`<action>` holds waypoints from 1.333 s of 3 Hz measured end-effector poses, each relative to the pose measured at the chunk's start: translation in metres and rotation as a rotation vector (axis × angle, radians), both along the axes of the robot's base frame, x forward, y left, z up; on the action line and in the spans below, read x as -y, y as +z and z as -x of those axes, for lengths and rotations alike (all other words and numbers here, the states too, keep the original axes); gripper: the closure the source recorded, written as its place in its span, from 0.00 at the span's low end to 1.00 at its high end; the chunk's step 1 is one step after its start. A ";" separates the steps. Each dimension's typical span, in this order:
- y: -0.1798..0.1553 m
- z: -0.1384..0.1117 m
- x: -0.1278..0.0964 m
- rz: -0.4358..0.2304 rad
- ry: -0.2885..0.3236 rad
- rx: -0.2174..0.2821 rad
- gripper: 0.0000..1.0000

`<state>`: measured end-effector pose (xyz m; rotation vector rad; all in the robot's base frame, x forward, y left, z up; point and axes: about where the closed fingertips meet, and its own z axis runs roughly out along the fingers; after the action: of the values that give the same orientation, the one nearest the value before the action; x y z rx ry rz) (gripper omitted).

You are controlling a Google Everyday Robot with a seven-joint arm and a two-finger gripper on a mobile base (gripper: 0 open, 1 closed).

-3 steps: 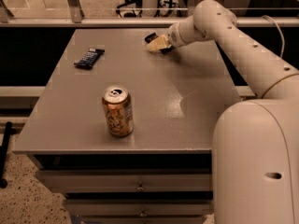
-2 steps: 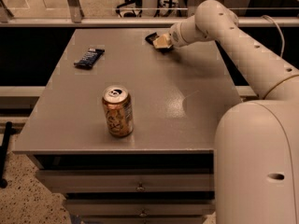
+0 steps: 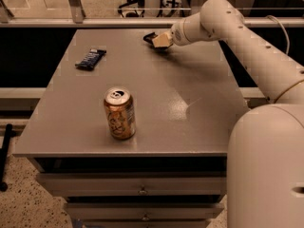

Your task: Move rxbar chocolate near orange can

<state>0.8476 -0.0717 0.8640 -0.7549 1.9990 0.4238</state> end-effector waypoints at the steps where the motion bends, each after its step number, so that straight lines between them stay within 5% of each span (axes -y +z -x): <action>1: 0.017 0.026 -0.004 -0.016 0.087 0.023 1.00; 4: 0.012 0.174 0.016 0.067 0.532 -0.024 1.00</action>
Offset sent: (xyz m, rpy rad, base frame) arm -0.1334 -0.0197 0.0364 -0.0065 -0.0116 0.3629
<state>0.6740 -0.0879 0.8757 -1.3350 1.8238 0.6750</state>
